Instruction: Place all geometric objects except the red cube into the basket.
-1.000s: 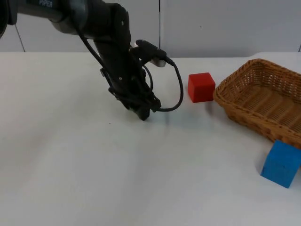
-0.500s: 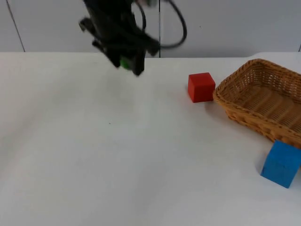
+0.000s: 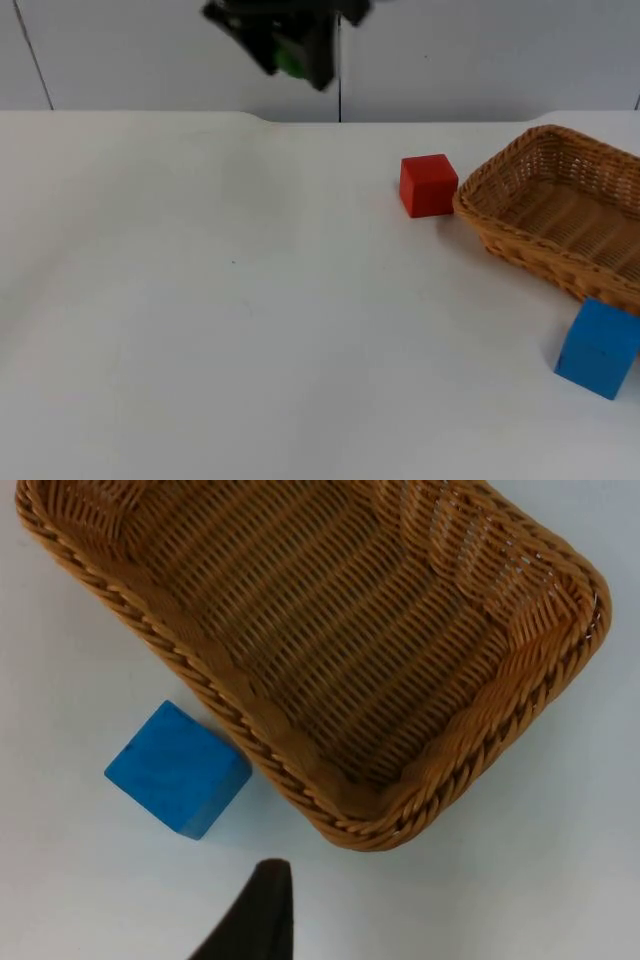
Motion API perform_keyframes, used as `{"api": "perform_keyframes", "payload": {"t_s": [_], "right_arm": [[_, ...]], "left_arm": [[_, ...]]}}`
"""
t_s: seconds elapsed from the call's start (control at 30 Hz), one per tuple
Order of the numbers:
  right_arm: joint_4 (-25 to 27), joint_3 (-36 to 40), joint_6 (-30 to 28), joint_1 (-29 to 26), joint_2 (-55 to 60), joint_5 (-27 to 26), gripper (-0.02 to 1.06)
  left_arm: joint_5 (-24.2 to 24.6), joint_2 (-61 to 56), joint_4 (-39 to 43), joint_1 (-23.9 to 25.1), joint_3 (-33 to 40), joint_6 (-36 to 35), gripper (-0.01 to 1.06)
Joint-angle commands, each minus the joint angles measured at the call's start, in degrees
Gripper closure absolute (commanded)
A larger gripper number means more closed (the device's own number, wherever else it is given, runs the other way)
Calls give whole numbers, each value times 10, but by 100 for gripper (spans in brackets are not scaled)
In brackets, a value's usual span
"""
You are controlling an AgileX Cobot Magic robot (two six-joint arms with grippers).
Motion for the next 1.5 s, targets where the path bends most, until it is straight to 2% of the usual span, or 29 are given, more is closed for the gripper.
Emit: {"api": "perform_keyframes", "payload": {"t_s": [0.0, 0.03, 0.2, 0.23, 0.4, 0.5, 0.77, 0.97, 1.07, 1.13, 1.17, 1.3, 1.47], "right_arm": [[3, -1, 0, -4, -1, -7, -1], [3, -1, 0, -4, -1, -7, -1], [3, -1, 0, -4, -1, -7, -1], [3, -1, 0, -4, -1, -7, -1], [3, -1, 0, -4, -1, -7, -1], [16, -1, 0, -4, -1, -7, -1], [16, -1, 0, -4, -1, -8, -1], [16, -1, 0, -4, -1, -8, -1], [16, -1, 0, -4, -1, -8, -1], [16, -1, 0, -4, -1, -8, -1], [16, -1, 0, -4, -1, -8, -1], [17, -1, 0, -4, -1, -8, -1], [18, -1, 0, -4, -2, -8, -1]], "left_arm": [[-56, 14, -2, -54, 0, -3, 105], [-56, 14, -2, -54, 0, -3, 105], [-123, 66, 25, -138, -24, -6, 105], [-123, 66, 25, -138, -24, -6, 105], [-146, 118, 30, -186, -73, -6, 105], [-163, 170, 30, -210, -140, -6, 105], [-168, 274, 27, -216, -259, -7, 105], [-174, 299, 18, -216, -270, -6, 102], [-174, 308, 3, -216, -270, -3, 85], [-172, 309, 3, -216, -270, -3, 68], [-172, 309, 3, -216, -270, -3, 68], [-158, 310, 0, -216, -270, -3, 36], [-120, 309, -26, -216, -286, -3, 22]]}}
